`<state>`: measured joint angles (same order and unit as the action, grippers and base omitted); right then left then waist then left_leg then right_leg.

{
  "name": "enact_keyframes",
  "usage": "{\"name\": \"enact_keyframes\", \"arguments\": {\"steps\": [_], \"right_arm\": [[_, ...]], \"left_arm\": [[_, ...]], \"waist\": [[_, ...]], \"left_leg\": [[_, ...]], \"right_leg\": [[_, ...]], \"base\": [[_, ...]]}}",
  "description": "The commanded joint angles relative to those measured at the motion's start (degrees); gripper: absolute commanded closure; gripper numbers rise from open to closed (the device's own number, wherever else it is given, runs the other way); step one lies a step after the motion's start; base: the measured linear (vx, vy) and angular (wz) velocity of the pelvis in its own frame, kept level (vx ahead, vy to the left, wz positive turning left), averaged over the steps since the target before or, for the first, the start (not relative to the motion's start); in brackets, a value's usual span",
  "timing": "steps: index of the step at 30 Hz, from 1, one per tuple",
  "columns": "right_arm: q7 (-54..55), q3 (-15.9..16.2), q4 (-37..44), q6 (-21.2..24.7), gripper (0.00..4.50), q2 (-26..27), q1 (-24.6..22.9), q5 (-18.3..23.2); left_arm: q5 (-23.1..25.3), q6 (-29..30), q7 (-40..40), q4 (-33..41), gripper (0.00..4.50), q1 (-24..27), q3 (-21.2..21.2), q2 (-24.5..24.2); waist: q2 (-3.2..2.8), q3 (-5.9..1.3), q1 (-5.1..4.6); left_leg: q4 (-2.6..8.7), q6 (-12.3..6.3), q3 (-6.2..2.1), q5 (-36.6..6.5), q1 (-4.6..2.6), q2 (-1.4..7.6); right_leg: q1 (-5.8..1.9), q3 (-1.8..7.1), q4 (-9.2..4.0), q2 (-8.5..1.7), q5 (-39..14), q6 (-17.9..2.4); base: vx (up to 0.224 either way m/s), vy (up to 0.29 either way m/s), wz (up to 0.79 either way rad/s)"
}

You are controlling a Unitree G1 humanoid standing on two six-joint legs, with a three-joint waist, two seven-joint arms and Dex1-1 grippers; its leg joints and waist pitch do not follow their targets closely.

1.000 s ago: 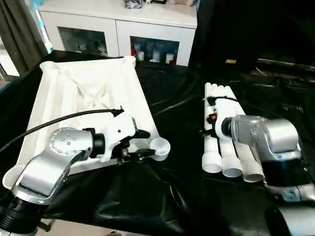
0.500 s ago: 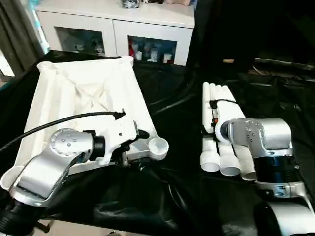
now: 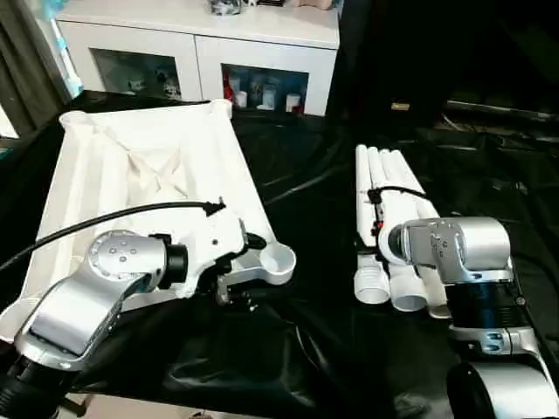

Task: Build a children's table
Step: Pick table leg

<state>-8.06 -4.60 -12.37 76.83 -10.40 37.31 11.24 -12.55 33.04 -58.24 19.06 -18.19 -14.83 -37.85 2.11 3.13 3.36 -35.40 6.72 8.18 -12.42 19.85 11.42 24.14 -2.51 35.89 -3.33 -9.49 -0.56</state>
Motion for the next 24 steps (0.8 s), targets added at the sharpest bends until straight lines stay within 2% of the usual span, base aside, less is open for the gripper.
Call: {"name": "enact_keyframes", "arguments": {"steps": [1, 5, 6, 9, 10, 11, 12, 13, 14, 23, 24], "right_arm": [[0.1, -1.1, -1.2, 0.1, 0.00, 0.1, 0.1, -0.2], [-0.1, -0.7, -2.6, -0.3, 0.00, 0.2, 0.5, -0.1], [-0.3, -0.6, -3.0, -0.5, 0.00, 0.2, 0.6, 0.0], [-0.4, -0.4, -3.8, -0.8, 0.00, 0.4, 0.9, 0.1], [-0.4, -0.5, -3.9, -0.7, 0.00, 0.6, 0.9, 0.1], [-0.4, -0.5, -4.0, -0.7, 0.00, 0.7, 1.0, 0.2], [-0.4, -0.5, -4.0, -0.7, 0.18, 0.7, 1.0, 0.2], [-0.3, -0.7, -4.1, -0.5, 0.18, 0.8, 1.1, 0.3], [-0.3, -0.7, -4.2, -0.4, 0.28, 0.9, 1.1, 0.3], [-0.4, -1.8, -5.9, -0.4, 1.03, 1.3, 1.4, 0.7], [-0.3, -2.2, -6.0, -0.5, 1.13, 1.4, 1.4, 0.7]], "left_arm": [[-0.1, 0.7, -0.2, 1.1, 0.02, 0.2, -0.8, -0.5], [-0.2, 0.8, 0.1, 1.1, 0.02, 0.1, -0.9, -0.4], [-0.2, 0.9, 0.1, 1.2, 0.02, 0.1, -1.0, -0.4], [-0.4, 1.2, 0.2, 1.7, 0.02, 0.3, -0.8, -0.6], [-0.6, 1.3, 0.1, 1.9, 0.02, 0.4, -0.7, -0.7], [-0.7, 1.4, 0.1, 2.1, 0.02, 0.5, -0.6, -0.8], [-0.7, 1.4, 0.1, 2.1, 0.01, 0.5, -0.6, -0.8], [-0.9, 1.5, 0.1, 2.5, 0.01, 0.8, -0.5, -1.0], [-0.9, 1.5, 0.1, 2.5, 0.00, 0.8, -0.5, -1.0], [-1.3, 2.1, -0.5, 3.4, 0.00, 0.9, -0.7, -1.5], [-1.3, 2.0, -0.5, 3.5, 0.00, 0.8, -0.8, -1.6]], "waist": [[-0.72, -3.29, -0.07], [-0.57, -3.31, -0.01], [-0.34, -3.33, -0.05], [-0.44, -3.35, -0.03], [-0.22, -3.32, -0.09], [-0.35, -3.33, -0.01], [-0.33, -3.28, -0.04], [-0.02, -3.28, -0.07], [-0.21, -3.25, -0.02], [-0.03, -3.24, -0.05], [0.14, -3.22, -0.08]], "left_leg": [[5.07, 4.42, 0.74, -9.5, 0.26, 0.31], [5.03, 4.28, 0.79, -8.5, 0.29, 0.34], [5.05, 4.22, 0.82, -8.3, 0.34, 0.36], [5.02, 4.19, 0.85, -8.1, 0.34, 0.34], [5.04, 4.13, 0.85, -8.1, 0.38, 0.36], [5.04, 4.11, 0.82, -7.9, 0.36, 0.38], [5.05, 4.12, 0.84, -8.1, 0.38, 0.38], [5.05, 4.04, 0.88, -8.1, 0.39, 0.38], [5.08, 4.09, 0.84, -8.2, 0.37, 0.37], [5.07, 4.15, 0.87, -8.3, 0.36, 0.37], [5.07, 4.10, 0.89, -8.1, 0.41, 0.36]], "right_leg": [[-3.16, 2.31, -4.04, -2.97, -16.8, -7.5], [-3.19, 2.34, -4.03, -3.01, -16.3, -7.3], [-3.24, 2.31, -4.01, -2.98, -16.2, -7.3], [-3.22, 2.32, -3.97, -3.04, -16.1, -7.3], [-3.24, 2.31, -4.01, -3.03, -16.3, -7.3], [-3.24, 2.32, -3.95, -3.08, -16.2, -7.3], [-3.21, 2.32, -3.99, -3.06, -16.4, -7.3], [-3.22, 2.31, -4.07, -3.04, -16.8, -7.1], [-3.17, 2.31, -4.01, -3.06, -17.2, -7.0], [-3.08, 2.32, -4.08, -3.09, -17.7, -6.5], [-3.11, 2.32, -4.11, -3.07, -17.8, -6.4]], "base": [[0.000, 0.000, 0.00], [0.000, 0.000, 0.00], [0.000, 0.000, 0.00], [0.000, 0.000, 0.00], [0.000, 0.000, 0.00], [0.000, 0.000, 0.00], [0.000, 0.000, 0.00], [0.000, 0.000, 0.00], [0.000, 0.000, 0.00], [0.000, 0.000, 0.00], [0.000, 0.000, 0.00]]}}
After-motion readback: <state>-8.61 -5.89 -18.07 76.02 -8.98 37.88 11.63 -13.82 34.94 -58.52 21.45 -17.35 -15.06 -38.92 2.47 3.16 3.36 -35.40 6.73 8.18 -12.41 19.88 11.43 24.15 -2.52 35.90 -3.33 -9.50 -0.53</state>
